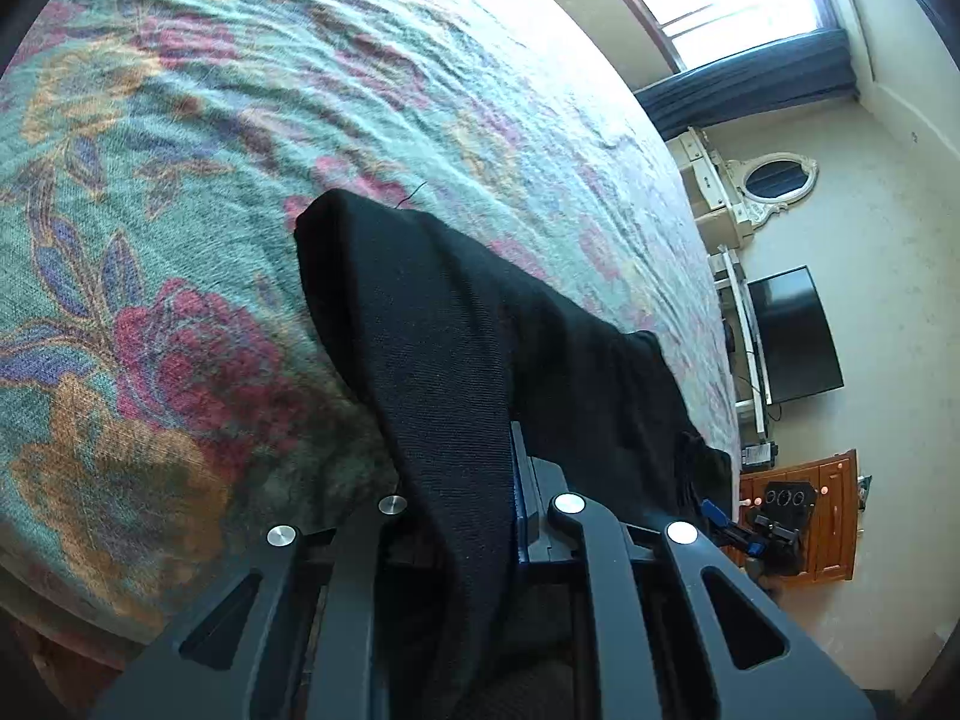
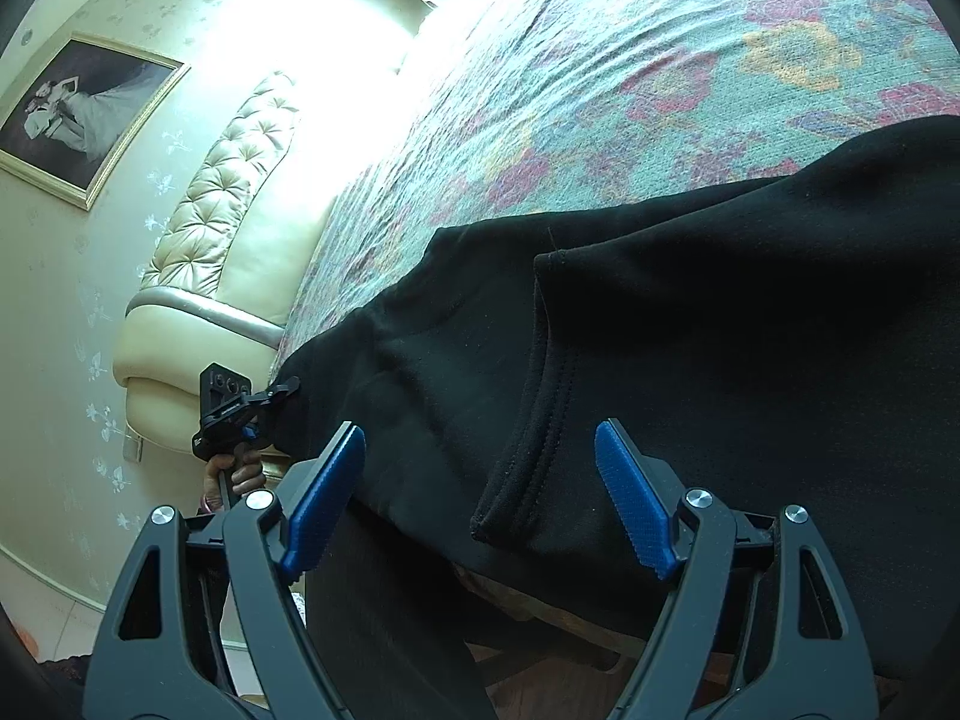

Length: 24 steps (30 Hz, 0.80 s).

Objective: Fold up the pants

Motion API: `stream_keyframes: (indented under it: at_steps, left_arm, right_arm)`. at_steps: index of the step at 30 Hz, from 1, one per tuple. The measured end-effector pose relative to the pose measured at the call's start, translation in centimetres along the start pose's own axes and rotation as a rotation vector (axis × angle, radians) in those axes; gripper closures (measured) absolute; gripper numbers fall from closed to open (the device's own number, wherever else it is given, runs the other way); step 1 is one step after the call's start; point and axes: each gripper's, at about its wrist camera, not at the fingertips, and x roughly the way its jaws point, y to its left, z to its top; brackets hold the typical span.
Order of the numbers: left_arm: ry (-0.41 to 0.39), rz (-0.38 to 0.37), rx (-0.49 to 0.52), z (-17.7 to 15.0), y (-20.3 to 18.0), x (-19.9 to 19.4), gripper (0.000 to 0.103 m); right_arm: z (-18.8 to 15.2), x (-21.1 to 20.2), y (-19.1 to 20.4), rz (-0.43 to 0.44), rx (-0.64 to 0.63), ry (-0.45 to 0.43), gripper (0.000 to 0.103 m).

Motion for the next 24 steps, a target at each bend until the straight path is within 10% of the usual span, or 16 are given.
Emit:
stream_keyframes:
  at_steps: [11, 24]
  left_arm:
    - [-0.023, -0.323, 0.149, 0.2, -13.2, 0.5, 0.089]
    - [0.194, -0.486, 0.313, -4.1, -27.5, 15.3, 0.089]
  right_arm:
    - [-0.4, -4.7, -2.1, 0.019, 0.048, -0.099, 0.024]
    - [-1.5, -7.8, -4.0, 0.086, 0.093, -0.176, 0.024]
